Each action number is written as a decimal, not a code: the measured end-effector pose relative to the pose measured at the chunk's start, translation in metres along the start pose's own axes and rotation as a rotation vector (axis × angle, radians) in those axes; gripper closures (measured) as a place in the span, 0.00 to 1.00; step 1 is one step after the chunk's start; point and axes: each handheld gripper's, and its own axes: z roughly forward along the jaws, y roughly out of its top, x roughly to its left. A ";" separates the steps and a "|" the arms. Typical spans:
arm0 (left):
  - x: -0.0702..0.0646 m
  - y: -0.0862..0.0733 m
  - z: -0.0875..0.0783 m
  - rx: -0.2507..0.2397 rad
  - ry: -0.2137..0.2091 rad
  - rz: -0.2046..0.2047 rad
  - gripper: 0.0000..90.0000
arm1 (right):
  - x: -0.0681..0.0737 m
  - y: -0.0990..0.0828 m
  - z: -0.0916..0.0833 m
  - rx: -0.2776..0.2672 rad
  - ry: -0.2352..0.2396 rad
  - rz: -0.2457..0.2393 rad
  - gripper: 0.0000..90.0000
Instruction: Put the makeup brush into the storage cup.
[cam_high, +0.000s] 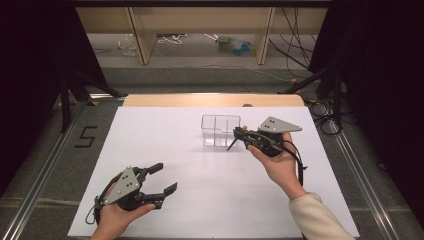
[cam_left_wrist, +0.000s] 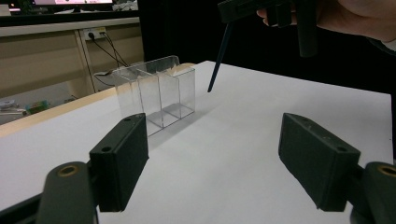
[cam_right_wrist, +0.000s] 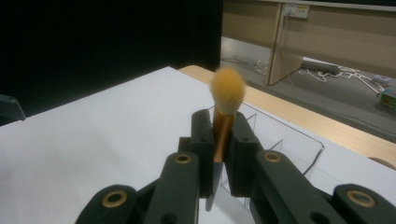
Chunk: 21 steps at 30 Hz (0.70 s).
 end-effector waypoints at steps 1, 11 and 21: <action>0.000 0.000 0.000 -0.001 0.001 0.000 0.27 | 0.000 0.000 0.000 0.001 -0.005 -0.002 0.93; 0.001 -0.001 0.001 -0.011 -0.005 -0.002 0.27 | -0.001 0.001 0.003 0.001 -0.002 0.000 0.93; 0.000 -0.001 0.001 -0.012 -0.006 -0.010 0.27 | -0.003 0.004 0.004 -0.011 -0.004 0.006 0.93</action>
